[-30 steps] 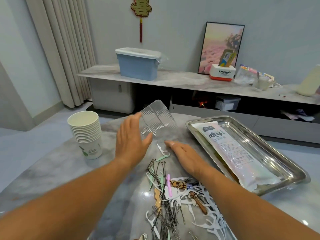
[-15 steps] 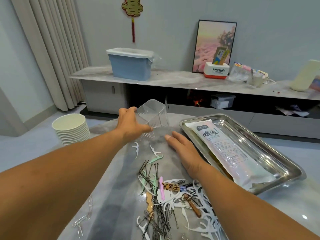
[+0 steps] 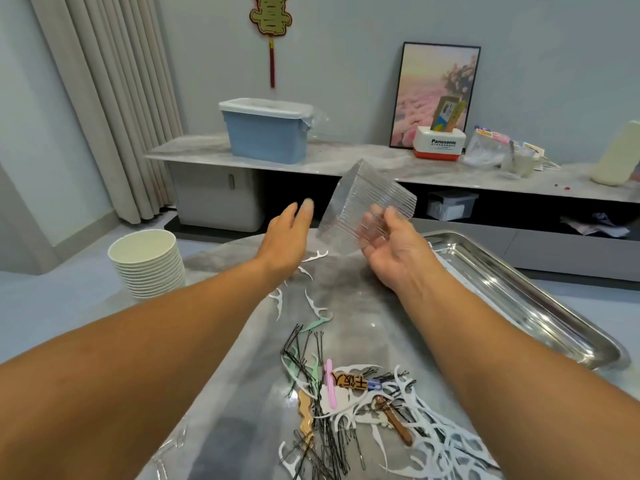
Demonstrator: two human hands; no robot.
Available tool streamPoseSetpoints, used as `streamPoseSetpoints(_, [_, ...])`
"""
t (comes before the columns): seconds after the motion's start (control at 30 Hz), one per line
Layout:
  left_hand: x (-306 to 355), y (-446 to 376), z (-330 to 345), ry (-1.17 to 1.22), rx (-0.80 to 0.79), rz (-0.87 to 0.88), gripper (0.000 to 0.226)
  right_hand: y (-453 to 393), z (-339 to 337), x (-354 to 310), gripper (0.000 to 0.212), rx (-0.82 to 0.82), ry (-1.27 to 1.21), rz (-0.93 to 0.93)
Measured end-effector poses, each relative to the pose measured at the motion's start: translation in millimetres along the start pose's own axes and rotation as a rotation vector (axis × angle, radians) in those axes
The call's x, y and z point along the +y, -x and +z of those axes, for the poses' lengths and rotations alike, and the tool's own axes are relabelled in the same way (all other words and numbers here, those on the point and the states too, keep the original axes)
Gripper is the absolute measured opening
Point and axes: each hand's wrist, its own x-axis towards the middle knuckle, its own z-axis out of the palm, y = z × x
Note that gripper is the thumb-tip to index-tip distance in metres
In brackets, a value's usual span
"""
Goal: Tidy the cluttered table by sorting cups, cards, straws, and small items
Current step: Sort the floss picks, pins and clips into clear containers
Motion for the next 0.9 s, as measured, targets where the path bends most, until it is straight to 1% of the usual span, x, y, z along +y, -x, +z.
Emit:
streamPoseSetpoints(0.03, [-15,-3,-1,-0.196,-0.061,-0.002,0.086,-3,-3,-4,0.020,0.009,-0.041,-0.001])
streamPoseSetpoints(0.07, [-32,-7,0,-0.376,-0.130,0.013,0.081,-5,-5,-7,0.022,0.018,-0.091,0.000])
streamPoseSetpoints(0.1, [-45,-9,3,-0.517,-0.194,0.022,0.068,-5,-6,-11,0.025,0.025,-0.138,0.007])
streamPoseSetpoints(0.13, [-57,-11,8,-0.591,-0.251,0.033,0.057,-8,-8,-13,0.029,0.034,-0.189,0.021])
streamPoseSetpoints(0.17, [-64,-11,13,-0.627,-0.283,0.043,0.055,-11,-11,-14,0.032,0.039,-0.233,0.035])
streamPoseSetpoints(0.23, [-76,-16,22,-0.673,-0.270,0.064,0.061,-15,-18,-13,0.037,0.028,-0.272,0.047])
streamPoseSetpoints(0.33, [-85,-32,34,-0.719,-0.293,0.108,0.069,-22,-30,-7,0.038,0.006,-0.261,0.073])
streamPoseSetpoints(0.47, [-84,-38,42,-0.793,-0.374,0.250,0.071,-31,-45,-3,0.041,-0.021,-0.281,0.072])
streamPoseSetpoints(0.57, [-83,-27,43,-0.804,-0.457,0.351,0.068,-39,-47,5,0.037,-0.032,-0.287,0.073])
streamPoseSetpoints(0.63, [-78,-10,43,-0.789,-0.506,0.397,0.064,-36,-44,9,0.038,-0.063,-0.295,0.077])
streamPoseSetpoints(0.73, [-70,25,34,-0.770,-0.569,0.431,0.065,-24,-31,12,0.038,-0.067,-0.312,0.096])
streamPoseSetpoints(0.83, [-63,73,25,-0.744,-0.620,0.459,0.068,0,-23,17,0.033,-0.051,-0.252,0.122])
streamPoseSetpoints(0.9, [-57,106,19,-0.738,-0.650,0.466,0.068,25,-19,18,0.035,-0.036,-0.207,0.132])
